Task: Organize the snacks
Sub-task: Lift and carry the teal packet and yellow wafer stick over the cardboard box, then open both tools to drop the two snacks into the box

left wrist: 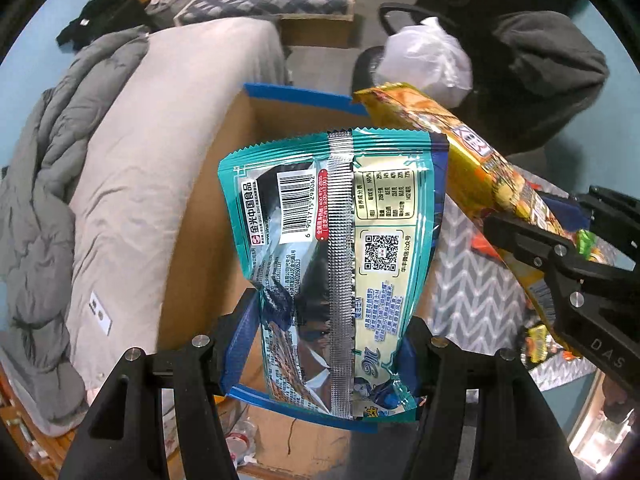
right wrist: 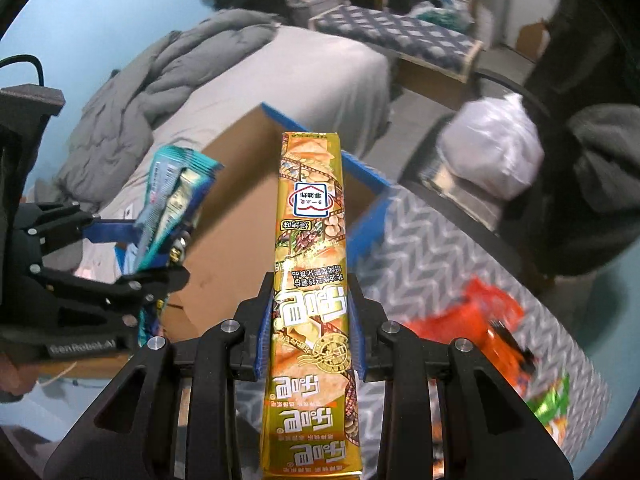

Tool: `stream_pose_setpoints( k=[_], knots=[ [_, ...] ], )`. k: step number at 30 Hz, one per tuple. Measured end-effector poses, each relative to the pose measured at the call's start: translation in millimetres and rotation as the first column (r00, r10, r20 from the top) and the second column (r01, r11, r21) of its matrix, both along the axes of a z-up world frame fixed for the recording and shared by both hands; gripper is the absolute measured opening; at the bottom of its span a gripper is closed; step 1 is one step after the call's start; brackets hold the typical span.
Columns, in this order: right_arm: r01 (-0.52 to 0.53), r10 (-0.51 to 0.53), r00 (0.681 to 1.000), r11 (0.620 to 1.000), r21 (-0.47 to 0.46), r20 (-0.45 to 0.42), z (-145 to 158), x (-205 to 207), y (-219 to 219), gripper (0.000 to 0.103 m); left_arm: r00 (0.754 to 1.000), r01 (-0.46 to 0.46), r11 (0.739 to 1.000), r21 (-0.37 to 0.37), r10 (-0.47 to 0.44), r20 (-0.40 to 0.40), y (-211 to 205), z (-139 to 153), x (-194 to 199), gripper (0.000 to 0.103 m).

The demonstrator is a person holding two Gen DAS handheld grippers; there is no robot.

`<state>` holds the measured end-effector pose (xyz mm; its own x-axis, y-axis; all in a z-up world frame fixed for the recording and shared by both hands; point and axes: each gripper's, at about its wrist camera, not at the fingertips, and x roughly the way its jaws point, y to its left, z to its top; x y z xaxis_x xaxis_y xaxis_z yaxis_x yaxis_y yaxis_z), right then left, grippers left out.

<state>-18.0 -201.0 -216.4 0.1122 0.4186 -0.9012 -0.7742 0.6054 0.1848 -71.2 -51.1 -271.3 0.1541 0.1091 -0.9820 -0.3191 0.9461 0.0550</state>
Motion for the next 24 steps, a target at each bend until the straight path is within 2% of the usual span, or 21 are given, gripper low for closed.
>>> stream_pose_setpoints(
  k=[6, 13, 17, 21, 23, 24],
  knots=[
    [-0.053, 0.053, 0.998, 0.998, -0.015, -0.029, -18, 3, 52, 0.03, 0.999, -0.027, 0.999, 0.027, 0.028, -0.029, 37, -12, -1, 0.062],
    [-0.088, 0.084, 0.995, 0.994, -0.07, -0.053, -40, 9, 98, 0.03, 0.998, -0.039, 0.998, 0.043, 0.041, -0.051, 56, -26, -4, 0.062],
    [-0.101, 0.095, 0.993, 0.991, -0.092, -0.065, -52, 9, 113, 0.03, 0.997, -0.052, 0.998, 0.048, 0.055, -0.058, 63, -33, -2, 0.062],
    [-0.103, 0.091, 0.989, 0.99, -0.101, -0.116, -63, 12, 121, 0.03, 0.993, -0.07, 0.996, 0.062, 0.075, -0.091, 70, -40, 1, 0.063],
    [-0.093, 0.08, 0.988, 0.99, -0.102, -0.129, -64, 14, 122, 0.037, 0.993, -0.068, 0.995, 0.069, 0.075, -0.097, 71, -41, 1, 0.063],
    [-0.089, 0.076, 0.989, 0.991, -0.102, -0.124, -62, 14, 121, 0.037, 0.993, -0.067, 0.995, 0.073, 0.074, -0.097, 71, -40, 1, 0.063]
  ],
)
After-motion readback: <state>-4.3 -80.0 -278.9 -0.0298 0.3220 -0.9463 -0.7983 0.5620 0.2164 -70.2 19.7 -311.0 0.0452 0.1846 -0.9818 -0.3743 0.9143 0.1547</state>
